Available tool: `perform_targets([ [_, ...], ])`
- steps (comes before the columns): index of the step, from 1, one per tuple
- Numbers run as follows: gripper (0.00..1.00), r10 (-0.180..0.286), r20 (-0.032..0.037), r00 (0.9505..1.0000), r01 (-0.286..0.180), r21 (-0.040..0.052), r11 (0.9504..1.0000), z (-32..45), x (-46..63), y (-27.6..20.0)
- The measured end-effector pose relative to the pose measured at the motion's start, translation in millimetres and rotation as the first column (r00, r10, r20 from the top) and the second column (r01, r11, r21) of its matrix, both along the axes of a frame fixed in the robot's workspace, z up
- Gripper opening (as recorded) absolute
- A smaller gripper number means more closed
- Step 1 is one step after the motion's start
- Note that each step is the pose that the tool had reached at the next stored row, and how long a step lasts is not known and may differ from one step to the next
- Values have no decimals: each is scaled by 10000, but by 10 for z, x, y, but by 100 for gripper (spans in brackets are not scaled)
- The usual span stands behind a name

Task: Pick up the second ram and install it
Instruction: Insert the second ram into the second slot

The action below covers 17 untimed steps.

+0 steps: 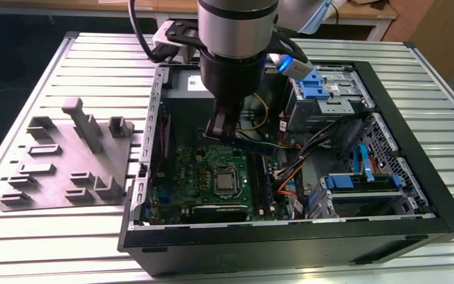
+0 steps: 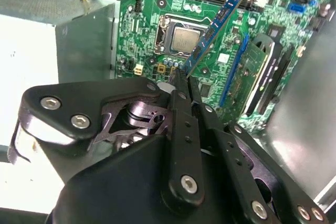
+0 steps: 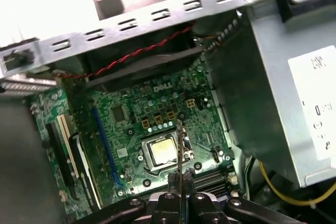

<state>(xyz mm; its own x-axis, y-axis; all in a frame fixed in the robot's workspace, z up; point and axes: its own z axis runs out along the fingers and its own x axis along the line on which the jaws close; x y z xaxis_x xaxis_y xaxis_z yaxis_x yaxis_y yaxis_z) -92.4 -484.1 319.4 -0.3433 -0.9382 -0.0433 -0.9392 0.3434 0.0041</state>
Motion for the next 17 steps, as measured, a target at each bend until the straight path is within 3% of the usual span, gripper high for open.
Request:
perform_targets([
  [5, 13, -898, 0, 9960, 898, 0, 9960, -12, 0, 0],
  [9, 13, -1628, 0, 9867, 1628, 0, 9867, -23, 0, 0],
  [12, 13, -2152, 0, 9766, 2152, 0, 9766, -31, 0, 0],
  [17, 13, -3036, 0, 9528, 3036, 0, 9528, -44, 0, 0],
])
